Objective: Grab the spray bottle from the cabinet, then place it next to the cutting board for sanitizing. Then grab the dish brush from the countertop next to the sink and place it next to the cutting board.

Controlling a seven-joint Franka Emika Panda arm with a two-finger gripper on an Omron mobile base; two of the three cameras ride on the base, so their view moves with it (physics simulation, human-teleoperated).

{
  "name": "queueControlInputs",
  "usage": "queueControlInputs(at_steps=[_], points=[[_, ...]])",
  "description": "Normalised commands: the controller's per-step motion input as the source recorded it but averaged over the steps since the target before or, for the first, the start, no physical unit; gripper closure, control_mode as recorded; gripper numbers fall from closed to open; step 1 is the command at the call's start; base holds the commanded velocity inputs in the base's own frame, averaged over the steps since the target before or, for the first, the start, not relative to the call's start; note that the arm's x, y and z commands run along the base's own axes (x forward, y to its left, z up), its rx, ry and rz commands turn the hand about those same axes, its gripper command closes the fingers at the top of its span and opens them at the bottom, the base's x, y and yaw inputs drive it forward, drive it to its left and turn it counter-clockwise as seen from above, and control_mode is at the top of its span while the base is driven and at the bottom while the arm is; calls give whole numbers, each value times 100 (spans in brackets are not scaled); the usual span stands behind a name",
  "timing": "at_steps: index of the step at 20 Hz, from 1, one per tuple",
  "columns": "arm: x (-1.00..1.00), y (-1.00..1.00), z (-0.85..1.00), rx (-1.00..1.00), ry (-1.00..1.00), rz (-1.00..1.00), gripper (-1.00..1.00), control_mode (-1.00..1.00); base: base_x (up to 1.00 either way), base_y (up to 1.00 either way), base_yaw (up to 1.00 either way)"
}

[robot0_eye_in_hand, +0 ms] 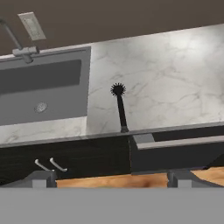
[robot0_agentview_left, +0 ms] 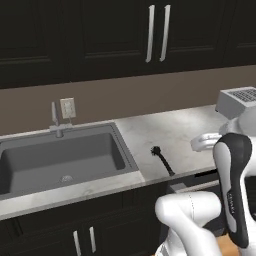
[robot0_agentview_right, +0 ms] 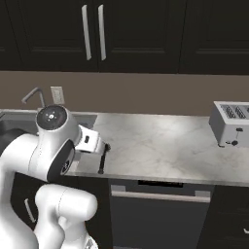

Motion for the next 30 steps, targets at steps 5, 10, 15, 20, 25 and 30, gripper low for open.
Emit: queueControlInputs(at_steps=[5, 10, 15, 20, 25, 30], points=[[55, -1, -65, 0, 14, 0, -100, -100, 0, 0, 0], [43, 0, -60, 0, 12, 0, -100, -100, 0, 0, 0], [48, 0, -55, 0, 15, 0, -100, -100, 0, 0, 0], [45, 0, -50, 0, 10, 0, -100, -100, 0, 0, 0], [37, 0, -37, 0, 3, 0, -100, -100, 0, 0, 0], [35, 0, -40, 0, 0, 0, -100, -100, 0, 0, 0]])
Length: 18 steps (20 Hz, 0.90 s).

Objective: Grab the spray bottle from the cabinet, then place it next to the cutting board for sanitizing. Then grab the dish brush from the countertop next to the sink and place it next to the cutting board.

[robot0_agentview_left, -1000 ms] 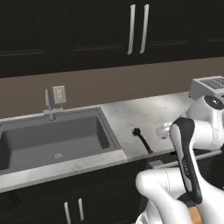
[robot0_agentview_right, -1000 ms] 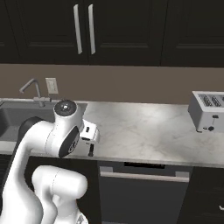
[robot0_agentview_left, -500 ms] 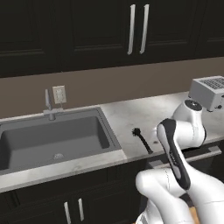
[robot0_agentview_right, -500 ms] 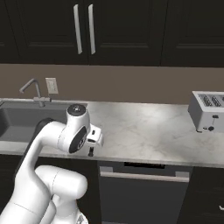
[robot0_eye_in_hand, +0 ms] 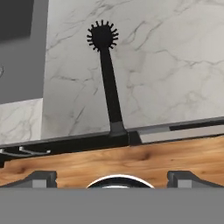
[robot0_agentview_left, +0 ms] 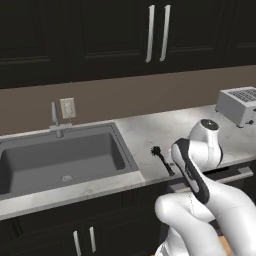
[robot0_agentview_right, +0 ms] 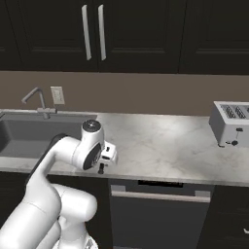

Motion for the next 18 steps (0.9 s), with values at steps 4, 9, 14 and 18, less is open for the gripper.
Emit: queueControlInputs(at_steps=[4, 9, 14, 18], points=[[41, 1, -28, 0, 0, 0, -100, -100, 0, 0, 0], [48, 0, -19, 0, 2, 0, -100, -100, 0, 0, 0], [47, 1, -25, 0, 5, -1, -100, -100, 0, 0, 0], [46, 2, -26, 0, 7, -1, -100, -100, 0, 0, 0]])
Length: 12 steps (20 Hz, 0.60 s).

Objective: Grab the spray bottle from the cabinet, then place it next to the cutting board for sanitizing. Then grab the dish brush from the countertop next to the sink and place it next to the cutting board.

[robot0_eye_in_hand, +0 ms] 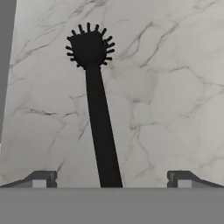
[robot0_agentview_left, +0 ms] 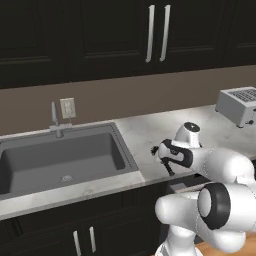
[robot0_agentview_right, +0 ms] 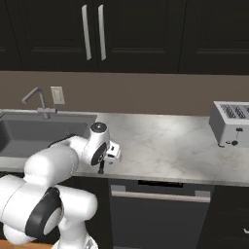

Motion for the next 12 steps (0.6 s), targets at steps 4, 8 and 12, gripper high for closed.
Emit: queueControlInputs(at_steps=[4, 8, 12], points=[[28, 0, -25, 0, 3, 0, -100, -100, 0, 0, 0], [16, 2, -23, 0, 1, 0, -100, -100, 0, 0, 0], [13, 2, -16, 0, 1, 0, -100, -100, 0, 0, 0]])
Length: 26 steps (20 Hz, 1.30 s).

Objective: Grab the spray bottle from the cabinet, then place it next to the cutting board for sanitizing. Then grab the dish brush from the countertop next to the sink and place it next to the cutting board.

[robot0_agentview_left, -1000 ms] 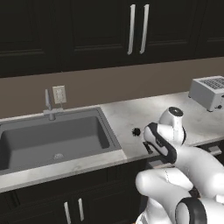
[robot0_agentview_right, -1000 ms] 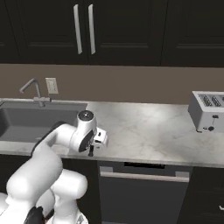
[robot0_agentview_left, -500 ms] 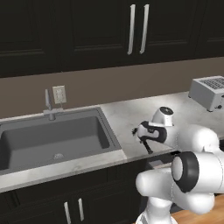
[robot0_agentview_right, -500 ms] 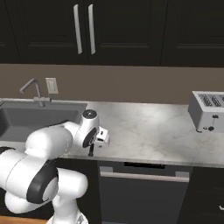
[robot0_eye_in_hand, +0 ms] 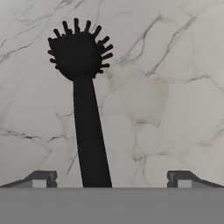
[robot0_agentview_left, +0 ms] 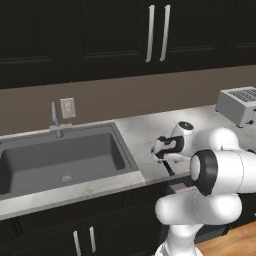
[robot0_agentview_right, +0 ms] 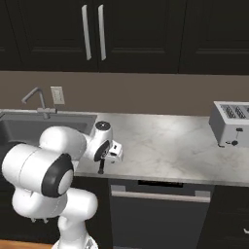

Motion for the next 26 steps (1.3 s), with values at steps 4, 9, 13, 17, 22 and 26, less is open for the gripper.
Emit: queueControlInputs(at_steps=[4, 9, 13, 17, 22, 26], points=[[11, 1, -18, 0, 0, 0, -100, -100, 0, 0, 0], [11, 0, -16, 0, 0, 0, -100, -100, 0, 0, 0], [9, 3, -24, 0, 0, 0, 100, -100, 0, 0, 0], [2, 0, -18, 0, 0, 0, 100, -100, 0, 0, 0], [0, 0, -24, 0, 0, 0, 100, -100, 0, 0, 0], [0, 0, -17, 0, 0, 0, 100, -100, 0, 0, 0]])
